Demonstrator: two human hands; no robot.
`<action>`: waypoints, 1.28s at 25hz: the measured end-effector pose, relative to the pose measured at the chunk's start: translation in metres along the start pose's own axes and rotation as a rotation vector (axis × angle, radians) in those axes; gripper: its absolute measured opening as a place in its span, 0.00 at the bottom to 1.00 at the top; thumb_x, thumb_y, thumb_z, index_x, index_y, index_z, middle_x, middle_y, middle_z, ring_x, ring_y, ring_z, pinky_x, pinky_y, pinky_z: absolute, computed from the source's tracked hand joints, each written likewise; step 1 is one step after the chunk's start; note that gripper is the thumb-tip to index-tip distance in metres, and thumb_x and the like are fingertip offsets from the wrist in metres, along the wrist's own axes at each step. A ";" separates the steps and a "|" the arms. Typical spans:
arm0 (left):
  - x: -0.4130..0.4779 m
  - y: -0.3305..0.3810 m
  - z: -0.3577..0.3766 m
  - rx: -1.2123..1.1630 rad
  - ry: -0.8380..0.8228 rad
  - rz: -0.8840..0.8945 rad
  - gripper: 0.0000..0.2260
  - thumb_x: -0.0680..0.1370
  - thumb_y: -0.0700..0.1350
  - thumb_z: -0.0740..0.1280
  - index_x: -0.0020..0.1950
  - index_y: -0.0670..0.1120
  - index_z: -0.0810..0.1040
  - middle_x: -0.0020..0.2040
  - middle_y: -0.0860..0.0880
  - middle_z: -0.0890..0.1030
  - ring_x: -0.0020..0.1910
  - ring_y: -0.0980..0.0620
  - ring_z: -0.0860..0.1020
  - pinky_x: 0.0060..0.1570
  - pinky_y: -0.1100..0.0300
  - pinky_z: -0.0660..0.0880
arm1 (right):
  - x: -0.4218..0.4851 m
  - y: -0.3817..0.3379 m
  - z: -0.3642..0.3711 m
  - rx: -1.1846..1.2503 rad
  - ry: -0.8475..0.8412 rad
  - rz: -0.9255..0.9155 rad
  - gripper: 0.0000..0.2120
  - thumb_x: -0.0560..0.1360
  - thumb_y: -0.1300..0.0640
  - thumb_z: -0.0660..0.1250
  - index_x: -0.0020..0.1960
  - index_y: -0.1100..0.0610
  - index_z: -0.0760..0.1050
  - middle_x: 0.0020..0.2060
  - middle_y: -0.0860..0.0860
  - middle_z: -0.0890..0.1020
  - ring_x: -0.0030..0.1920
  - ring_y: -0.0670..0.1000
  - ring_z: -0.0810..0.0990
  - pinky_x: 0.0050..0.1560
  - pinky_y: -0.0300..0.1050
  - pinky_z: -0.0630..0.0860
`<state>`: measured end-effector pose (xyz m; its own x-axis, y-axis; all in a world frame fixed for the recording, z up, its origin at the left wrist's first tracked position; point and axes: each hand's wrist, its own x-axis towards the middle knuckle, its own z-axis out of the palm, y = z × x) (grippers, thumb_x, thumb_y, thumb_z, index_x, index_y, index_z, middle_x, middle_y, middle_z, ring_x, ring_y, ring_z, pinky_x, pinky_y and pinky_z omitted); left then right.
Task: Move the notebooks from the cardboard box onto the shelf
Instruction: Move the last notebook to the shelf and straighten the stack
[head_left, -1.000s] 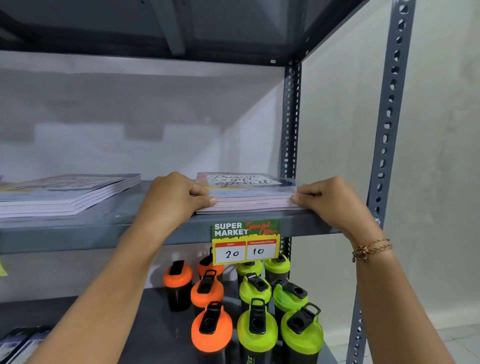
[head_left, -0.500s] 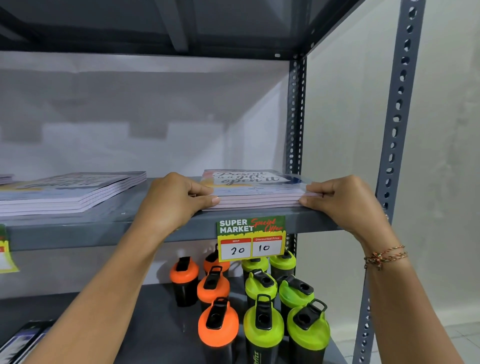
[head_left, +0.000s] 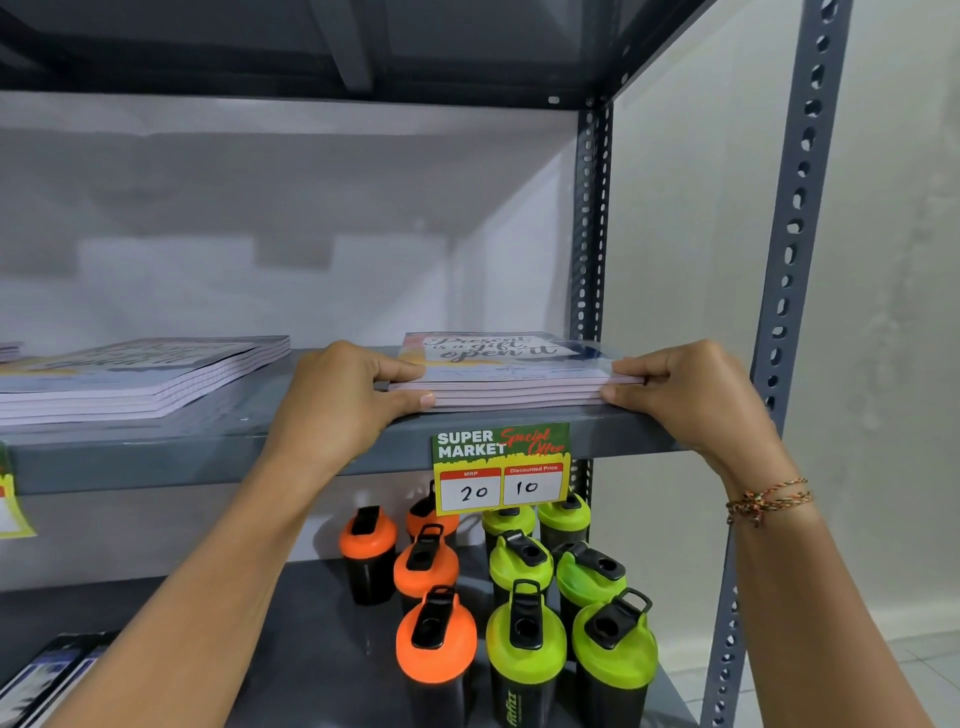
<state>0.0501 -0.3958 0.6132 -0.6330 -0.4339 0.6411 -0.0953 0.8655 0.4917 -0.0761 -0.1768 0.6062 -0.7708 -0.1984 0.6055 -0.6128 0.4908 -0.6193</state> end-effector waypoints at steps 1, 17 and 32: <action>0.001 0.000 0.000 -0.009 0.003 -0.006 0.17 0.71 0.48 0.73 0.59 0.49 0.81 0.58 0.47 0.83 0.57 0.51 0.77 0.44 0.68 0.63 | 0.000 0.001 0.001 0.014 0.015 0.005 0.17 0.69 0.56 0.75 0.57 0.59 0.81 0.54 0.56 0.85 0.49 0.48 0.77 0.48 0.39 0.69; 0.006 -0.002 0.004 -0.042 -0.067 -0.009 0.16 0.72 0.46 0.73 0.59 0.46 0.81 0.61 0.46 0.82 0.60 0.52 0.77 0.52 0.68 0.65 | 0.001 0.005 0.005 0.059 0.064 0.052 0.16 0.70 0.57 0.74 0.57 0.60 0.81 0.53 0.59 0.84 0.55 0.54 0.80 0.49 0.40 0.70; 0.003 -0.003 0.006 -0.051 -0.043 0.013 0.16 0.73 0.50 0.70 0.59 0.47 0.81 0.61 0.48 0.81 0.61 0.54 0.77 0.52 0.68 0.65 | -0.002 0.005 0.003 0.094 0.079 0.054 0.14 0.73 0.57 0.71 0.57 0.60 0.81 0.56 0.57 0.84 0.61 0.54 0.78 0.62 0.47 0.73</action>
<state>0.0437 -0.3981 0.6102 -0.6664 -0.4109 0.6222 -0.0484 0.8566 0.5138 -0.0783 -0.1763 0.6001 -0.7891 -0.1045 0.6053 -0.5874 0.4162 -0.6940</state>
